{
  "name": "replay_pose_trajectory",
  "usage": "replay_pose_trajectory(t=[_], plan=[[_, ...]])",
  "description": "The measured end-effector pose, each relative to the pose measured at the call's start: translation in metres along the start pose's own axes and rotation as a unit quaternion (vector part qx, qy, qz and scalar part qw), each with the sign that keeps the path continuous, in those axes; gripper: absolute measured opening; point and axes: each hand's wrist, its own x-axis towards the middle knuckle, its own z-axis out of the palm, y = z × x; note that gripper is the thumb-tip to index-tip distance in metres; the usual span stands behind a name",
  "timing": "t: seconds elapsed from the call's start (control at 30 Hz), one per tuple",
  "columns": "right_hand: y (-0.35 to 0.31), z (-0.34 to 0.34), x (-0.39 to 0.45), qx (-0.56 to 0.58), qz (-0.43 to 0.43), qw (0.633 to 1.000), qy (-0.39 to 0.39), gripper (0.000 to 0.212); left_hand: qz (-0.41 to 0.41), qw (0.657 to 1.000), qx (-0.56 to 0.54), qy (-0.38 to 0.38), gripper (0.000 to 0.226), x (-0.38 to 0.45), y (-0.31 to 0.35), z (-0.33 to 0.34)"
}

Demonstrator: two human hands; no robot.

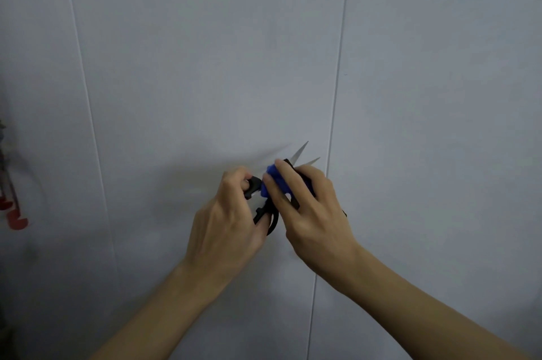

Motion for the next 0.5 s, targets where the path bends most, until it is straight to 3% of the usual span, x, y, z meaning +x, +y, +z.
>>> replay_pose_trajectory(t=[0.2, 0.4, 0.5], plan=[[0.011, 0.004, 0.007, -0.033, 0.033, 0.999, -0.001, 0.056, 0.008, 1.000, 0.011, 0.005, 0.072, -0.001, 0.000, 0.001], [0.025, 0.006, 0.002, -0.009, 0.103, 0.993, 0.050, 0.050, -0.057, 0.998, -0.015, -0.004, 0.068, -0.003, 0.000, 0.000], [0.008, -0.002, -0.004, 0.013, 0.062, 0.996, 0.069, 0.042, -0.045, 0.999, -0.012, -0.001, 0.068, 0.003, 0.000, -0.001]])
